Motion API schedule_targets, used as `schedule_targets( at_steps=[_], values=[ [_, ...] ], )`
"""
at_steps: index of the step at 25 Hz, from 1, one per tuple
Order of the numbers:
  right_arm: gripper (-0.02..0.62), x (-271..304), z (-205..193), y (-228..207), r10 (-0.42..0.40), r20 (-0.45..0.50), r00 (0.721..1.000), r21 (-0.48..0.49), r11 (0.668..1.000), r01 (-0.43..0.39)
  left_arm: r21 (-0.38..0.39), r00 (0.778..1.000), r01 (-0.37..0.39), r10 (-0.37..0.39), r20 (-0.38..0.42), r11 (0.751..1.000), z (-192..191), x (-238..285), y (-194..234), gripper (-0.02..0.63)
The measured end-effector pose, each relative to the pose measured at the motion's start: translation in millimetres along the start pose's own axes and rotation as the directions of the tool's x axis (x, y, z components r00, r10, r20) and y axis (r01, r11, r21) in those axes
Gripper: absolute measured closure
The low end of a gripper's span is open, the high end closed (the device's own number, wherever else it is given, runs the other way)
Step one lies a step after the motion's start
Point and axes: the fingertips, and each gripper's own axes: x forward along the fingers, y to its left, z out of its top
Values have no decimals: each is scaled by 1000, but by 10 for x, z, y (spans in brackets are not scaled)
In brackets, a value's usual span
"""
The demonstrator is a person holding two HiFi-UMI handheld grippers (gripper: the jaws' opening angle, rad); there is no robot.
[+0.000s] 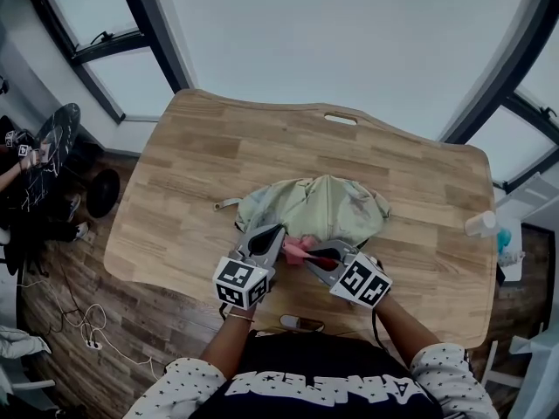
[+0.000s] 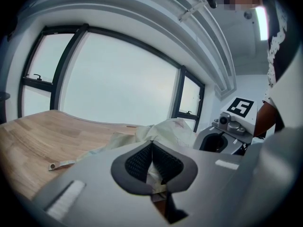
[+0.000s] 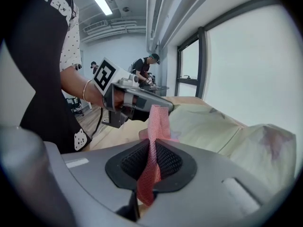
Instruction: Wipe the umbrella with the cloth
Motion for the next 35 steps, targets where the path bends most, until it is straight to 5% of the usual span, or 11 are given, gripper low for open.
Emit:
schedule_targets(
  at_steps=[5, 10, 14, 20, 25, 35],
  values=[
    [549, -488, 382, -367, -113, 151, 982, 68, 992, 103, 12, 1000, 17, -17, 0, 1000, 38, 30, -17, 604],
    [549, -877, 681, -974, -313, 240, 919, 105, 950, 296, 4, 1000, 18, -18, 4, 1000, 23, -7, -35, 604],
    [549, -962, 792, -1227, -378, 257, 890, 115, 926, 360, 6, 1000, 22, -22, 4, 1000, 23, -20, -64, 604],
    [549, -800, 791, -1479, -389, 169, 906, 5, 919, 394, 8, 999, 24, -24, 21, 1000, 74, -12, -97, 604],
    [549, -591, 388, -1541, -374, 24, 927, -89, 923, 375, 10, 1000, 22, -22, 22, 1000, 79, -39, -105, 604],
    [549, -450, -100, -1276, -306, -56, 950, -78, 950, 301, 6, 1000, 27, -27, 16, 1000, 84, -12, -96, 604]
  ],
)
